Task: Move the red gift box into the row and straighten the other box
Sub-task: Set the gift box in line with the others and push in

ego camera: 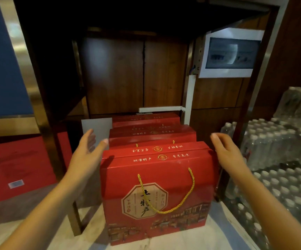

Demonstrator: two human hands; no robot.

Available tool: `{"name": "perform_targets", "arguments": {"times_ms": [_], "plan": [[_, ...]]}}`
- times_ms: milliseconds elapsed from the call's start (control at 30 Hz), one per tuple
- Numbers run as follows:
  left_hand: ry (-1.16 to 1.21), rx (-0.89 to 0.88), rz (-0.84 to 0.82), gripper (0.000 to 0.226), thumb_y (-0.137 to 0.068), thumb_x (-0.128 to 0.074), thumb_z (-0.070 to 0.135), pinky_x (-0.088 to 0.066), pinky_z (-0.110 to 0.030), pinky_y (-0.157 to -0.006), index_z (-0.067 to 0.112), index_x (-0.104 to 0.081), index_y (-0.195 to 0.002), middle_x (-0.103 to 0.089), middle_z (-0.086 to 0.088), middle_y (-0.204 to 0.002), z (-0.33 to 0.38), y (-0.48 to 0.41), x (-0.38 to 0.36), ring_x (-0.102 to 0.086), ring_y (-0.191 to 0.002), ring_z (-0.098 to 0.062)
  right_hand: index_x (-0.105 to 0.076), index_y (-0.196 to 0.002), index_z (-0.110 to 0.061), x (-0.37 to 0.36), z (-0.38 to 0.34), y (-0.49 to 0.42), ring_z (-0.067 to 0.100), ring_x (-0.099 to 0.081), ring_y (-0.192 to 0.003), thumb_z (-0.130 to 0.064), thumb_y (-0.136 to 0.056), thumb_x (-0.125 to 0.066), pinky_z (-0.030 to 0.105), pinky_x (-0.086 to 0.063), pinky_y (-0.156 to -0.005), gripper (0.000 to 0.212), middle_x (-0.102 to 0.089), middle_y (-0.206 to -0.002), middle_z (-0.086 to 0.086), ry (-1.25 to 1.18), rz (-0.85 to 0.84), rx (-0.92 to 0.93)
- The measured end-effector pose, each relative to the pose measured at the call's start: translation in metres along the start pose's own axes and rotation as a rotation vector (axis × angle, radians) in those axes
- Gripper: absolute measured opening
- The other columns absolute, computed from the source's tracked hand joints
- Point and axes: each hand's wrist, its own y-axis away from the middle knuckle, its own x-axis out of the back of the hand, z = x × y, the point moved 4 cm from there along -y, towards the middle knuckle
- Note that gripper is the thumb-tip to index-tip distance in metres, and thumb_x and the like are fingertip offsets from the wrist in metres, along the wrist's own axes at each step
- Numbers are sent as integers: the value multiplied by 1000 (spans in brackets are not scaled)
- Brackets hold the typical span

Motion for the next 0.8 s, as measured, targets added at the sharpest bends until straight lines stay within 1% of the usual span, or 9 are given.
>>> {"name": "perform_targets", "arguments": {"times_ms": [67, 167, 300, 400, 467, 633, 700, 733, 800], "plan": [[-60, 66, -27, 65, -90, -55, 35, -31, -35, -109, 20, -28, -147, -38, -4, -151, 4, -29, -7, -39, -137, -22, -48, -133, -12, -7, -12, -25, 14, -49, -109, -40, -95, -41, 27, -35, -85, 47, -53, -134, 7, 56, -78, -23], [-131, 243, -129, 63, -91, -53, 36, -38, -35, -102, 12, -33, -145, -45, -13, -145, -6, -63, -24, -48, -129, -29, -43, -137, -8, -25, -11, -62, 28, -51, -121, -41, -94, -44, 33, -40, -87, 55, -51, -138, 13, 105, -226, -192], [-170, 308, -158, 41, -92, -53, 27, -47, -29, -77, 2, -58, -124, -64, -13, -105, -17, -74, -39, -63, -88, -28, -31, -142, 0, -46, 4, -83, 35, -50, -124, -35, -96, -44, 40, -43, -96, 60, -45, -141, 22, 149, -361, -359], [-183, 289, -84, 36, -91, -55, 24, -47, -31, -84, 2, -63, -117, -67, -16, -111, -24, -78, -39, -64, -96, -31, -46, -132, 3, -56, 14, -85, 35, -59, -112, -33, -96, -43, 39, -47, -92, 51, -58, -127, 23, 178, -422, -390], [-169, 294, -53, 34, -91, -54, 22, -42, -29, -79, 3, -63, -117, -66, -14, -108, -27, -79, -40, -60, -87, -25, -55, -125, 3, -58, 18, -87, 35, -62, -107, -33, -96, -41, 41, -49, -95, 48, -63, -120, 22, 206, -417, -379], [-147, 315, 8, 31, -91, -53, 18, -37, -26, -79, 3, -62, -117, -59, -11, -99, -37, -87, -38, -56, -91, -26, -60, -114, 8, -59, 20, -93, 36, -62, -97, -26, -98, -37, 38, -47, -84, 45, -63, -114, 27, 265, -377, -313], [-137, 326, 22, 22, -90, -53, 16, -40, -26, -76, 5, -66, -104, -60, -10, -92, -42, -90, -35, -59, -87, -28, -61, -113, 8, -61, 22, -94, 30, -58, -87, -27, -98, -37, 35, -47, -72, 45, -65, -105, 25, 257, -390, -309], [-134, 330, 27, 15, -90, -52, 15, -41, -26, -70, 8, -65, -88, -61, -9, -84, -43, -90, -34, -58, -78, -26, -61, -114, 7, -62, 23, -94, 28, -57, -86, -27, -98, -38, 32, -45, -65, 44, -63, -100, 22, 252, -400, -315], [-121, 321, 45, 23, -89, -51, 15, -38, -25, -60, 15, -55, -66, -57, -6, -72, -44, -89, -33, -53, -65, -21, -61, -113, 5, -63, 24, -95, 28, -57, -85, -28, -98, -38, 26, -42, -59, 43, -61, -96, 18, 237, -415, -333]]}}
